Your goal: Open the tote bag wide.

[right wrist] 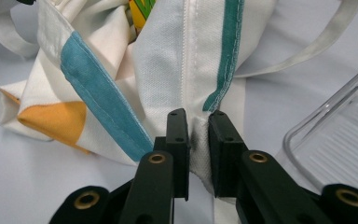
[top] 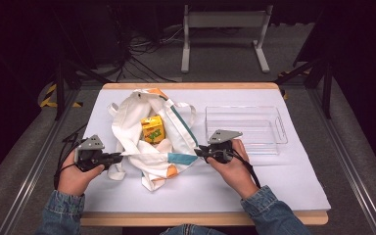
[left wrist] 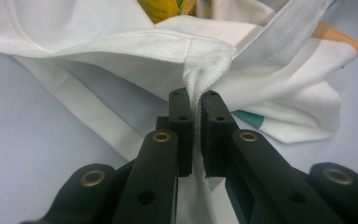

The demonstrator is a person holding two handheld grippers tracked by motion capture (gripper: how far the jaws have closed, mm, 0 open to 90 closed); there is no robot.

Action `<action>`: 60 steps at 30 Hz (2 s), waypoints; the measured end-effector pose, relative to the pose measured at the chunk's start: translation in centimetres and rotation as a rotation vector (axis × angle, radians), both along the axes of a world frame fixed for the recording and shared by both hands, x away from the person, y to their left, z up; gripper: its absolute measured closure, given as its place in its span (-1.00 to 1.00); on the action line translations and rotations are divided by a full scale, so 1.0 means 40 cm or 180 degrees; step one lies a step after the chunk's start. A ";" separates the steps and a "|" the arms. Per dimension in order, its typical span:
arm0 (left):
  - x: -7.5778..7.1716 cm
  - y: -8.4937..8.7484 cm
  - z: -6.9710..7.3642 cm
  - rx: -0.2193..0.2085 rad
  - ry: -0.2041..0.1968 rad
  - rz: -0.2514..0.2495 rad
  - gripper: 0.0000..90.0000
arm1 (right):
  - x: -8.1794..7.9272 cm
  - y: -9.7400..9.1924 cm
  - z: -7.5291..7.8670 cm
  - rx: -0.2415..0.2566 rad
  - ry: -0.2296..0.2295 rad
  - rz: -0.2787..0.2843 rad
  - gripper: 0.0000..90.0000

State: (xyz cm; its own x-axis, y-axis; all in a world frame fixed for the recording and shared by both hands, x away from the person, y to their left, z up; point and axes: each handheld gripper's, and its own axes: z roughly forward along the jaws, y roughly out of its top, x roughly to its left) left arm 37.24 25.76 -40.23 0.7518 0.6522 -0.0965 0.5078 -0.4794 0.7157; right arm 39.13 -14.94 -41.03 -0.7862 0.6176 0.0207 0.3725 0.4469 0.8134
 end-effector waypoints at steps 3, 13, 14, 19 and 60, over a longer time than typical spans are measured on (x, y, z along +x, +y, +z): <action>0.003 0.001 -0.007 0.0042 0.0073 -0.0030 0.88 | -0.002 0.002 -0.009 -0.0014 0.0033 0.0020 0.77; 0.013 0.004 -0.030 0.0105 0.0236 -0.0031 0.88 | -0.004 0.015 -0.059 -0.0058 0.0220 0.0108 0.77; 0.014 0.004 -0.033 0.0101 0.0240 -0.0029 0.88 | -0.003 0.015 -0.060 -0.0055 0.0221 0.0110 0.77; 0.013 0.010 -0.029 0.0017 0.0225 -0.0045 0.88 | -0.006 0.016 -0.057 -0.0079 0.0174 0.0115 0.77; 0.060 0.083 0.154 -0.0597 -0.0727 0.0804 -0.38 | 0.039 0.047 0.208 0.0711 -0.0569 -0.0079 -0.03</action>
